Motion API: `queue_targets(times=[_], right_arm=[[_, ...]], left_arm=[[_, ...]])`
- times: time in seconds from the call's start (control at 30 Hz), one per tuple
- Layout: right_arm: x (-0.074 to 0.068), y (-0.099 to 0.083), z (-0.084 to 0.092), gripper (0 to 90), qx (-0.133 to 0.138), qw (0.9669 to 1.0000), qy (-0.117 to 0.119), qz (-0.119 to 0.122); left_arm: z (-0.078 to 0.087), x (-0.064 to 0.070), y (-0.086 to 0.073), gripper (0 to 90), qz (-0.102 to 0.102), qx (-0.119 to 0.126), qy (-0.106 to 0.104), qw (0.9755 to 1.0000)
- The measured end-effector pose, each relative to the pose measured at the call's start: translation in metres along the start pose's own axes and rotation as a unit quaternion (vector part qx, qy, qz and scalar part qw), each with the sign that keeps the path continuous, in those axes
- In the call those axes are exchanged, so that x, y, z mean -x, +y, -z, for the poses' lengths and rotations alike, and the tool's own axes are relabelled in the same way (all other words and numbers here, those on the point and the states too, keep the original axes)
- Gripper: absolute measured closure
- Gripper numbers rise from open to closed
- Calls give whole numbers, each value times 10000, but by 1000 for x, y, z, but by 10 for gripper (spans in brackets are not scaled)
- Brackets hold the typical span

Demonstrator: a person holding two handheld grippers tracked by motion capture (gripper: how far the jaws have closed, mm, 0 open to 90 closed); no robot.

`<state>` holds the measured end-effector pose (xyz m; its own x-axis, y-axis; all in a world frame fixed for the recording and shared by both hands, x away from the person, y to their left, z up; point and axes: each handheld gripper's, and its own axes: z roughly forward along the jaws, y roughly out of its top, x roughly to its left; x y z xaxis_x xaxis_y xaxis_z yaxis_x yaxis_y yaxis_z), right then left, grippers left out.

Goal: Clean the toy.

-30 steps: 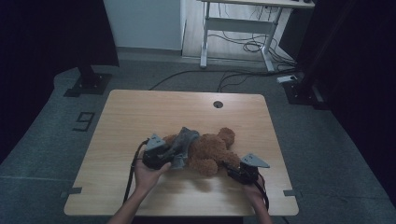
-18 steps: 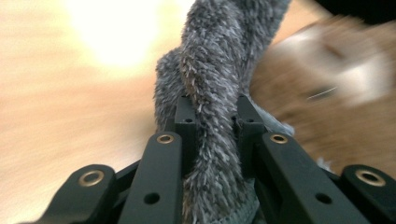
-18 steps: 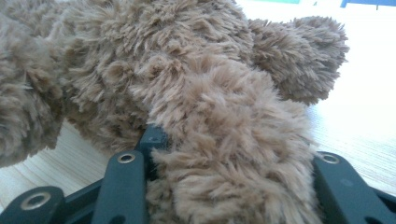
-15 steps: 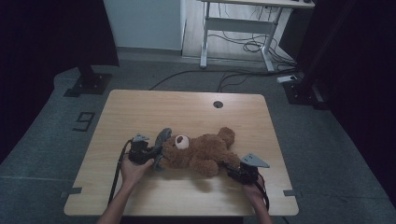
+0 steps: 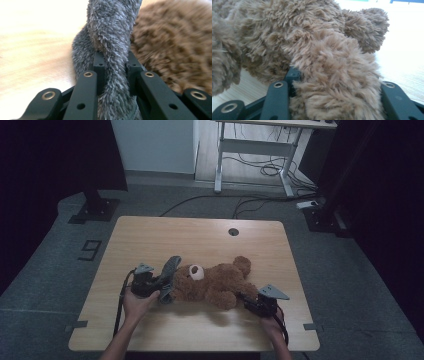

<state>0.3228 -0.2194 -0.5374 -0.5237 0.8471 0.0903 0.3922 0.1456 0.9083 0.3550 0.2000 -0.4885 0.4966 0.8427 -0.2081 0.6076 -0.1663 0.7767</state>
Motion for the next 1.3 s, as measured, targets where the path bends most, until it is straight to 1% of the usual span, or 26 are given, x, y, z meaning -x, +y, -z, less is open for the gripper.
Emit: queue_targets(times=[0.03, 0.1, 0.17, 0.23, 0.3, 0.33, 0.4, 0.47, 0.53, 0.6, 0.63, 0.67, 0.7, 0.77, 0.87, 0.9, 0.93, 0.97, 1.03, 1.1, 1.17, 1.2, 1.23, 1.3], right_arm=[[0, 0, 0, 486, -2, 10000, -6, 4], [0, -1, 1, 481, -6, 10000, 5, 9], [0, -1, 1, 478, -8, 10000, 18, 4], [0, -1, 1, 478, -5, 10000, 22, -1], [0, -1, 1, 477, -6, 10000, 23, -10], [0, -1, 1, 476, -2, 10000, 22, -13], [0, -1, 0, 476, 6, 10000, 25, -28], [0, -1, 0, 473, 3, 10000, 22, -24], [0, -1, 0, 471, 7, 10000, 24, -31], [0, -1, -1, 468, 18, 10000, 30, -37], [0, -1, -1, 468, 20, 10000, 31, -39], [0, -1, 0, 468, 13, 10000, 31, -34], [0, -1, 0, 468, 12, 10000, 31, -27], [0, -1, 0, 467, 12, 10000, 35, -13], [0, -2, 1, 463, 32, 10000, 60, 28], [0, -2, 1, 457, 47, 9999, 84, 38], [0, -2, 1, 449, 43, 9999, 93, 36], [1, -2, 1, 437, 41, 9999, 96, 27], [1, -2, 1, 403, 54, 9999, 87, -3], [1, -1, 2, 334, 72, 9999, 91, -42], [1, 0, 4, 257, 107, 9999, 52, -112], [1, 1, 5, 225, 101, 9998, 93, -169], [2, 2, 6, 199, 88, 9997, 119, -205], [1, 4, 8, 171, 109, 9996, 140, -218]], left_arm=[[7, 0, 0, 755, -57, 37, 55, 10000], [23, -2, -3, 752, -101, 93, 140, 9998], [39, -7, -7, 746, -129, 150, 278, 9994], [57, -15, -15, 742, -148, 199, 473, 9986], [68, -23, -24, 739, -123, 144, 631, 9978], [74, -30, -31, 738, -86, 87, 721, 9973], [80, -38, -43, 735, -11, -17, 804, 9968], [82, -42, -52, 729, 19, -113, 789, 9968], [81, -45, -59, 721, 48, -190, 790, 9967], [73, -46, -62, 712, 72, -311, 720, 9969], [68, -45, -63, 696, 33, -403, 668, 9970], [60, -42, -64, 664, -36, -545, 623, 9966], [55, -38, -65, 621, -122, -629, 644, 9959], [47, -34, -66, 554, -211, -757, 661, 9947], [42, -31, -66, 485, -250, -977, 773, 9919], [42, -31, -65, 459, -252, -1015, 783, 9914], [44, -32, -64, 425, -253, -1010, 756, 9917], [47, -32, -62, 380, -243, -976, 687, 9926], [54, -32, -57, 297, -203, -805, 515, 9952], [67, -29, -50, 252, -125, -446, 311, 9984], [75, -25, -44, 233, -130, -175, 328, 9992], [78, -23, -41, 223, -122, -38, 313, 9994], [82, -19, -38, 211, -132, 121, 251, 9995], [83, -13, -34, 207, -200, 264, 178, 9993]])
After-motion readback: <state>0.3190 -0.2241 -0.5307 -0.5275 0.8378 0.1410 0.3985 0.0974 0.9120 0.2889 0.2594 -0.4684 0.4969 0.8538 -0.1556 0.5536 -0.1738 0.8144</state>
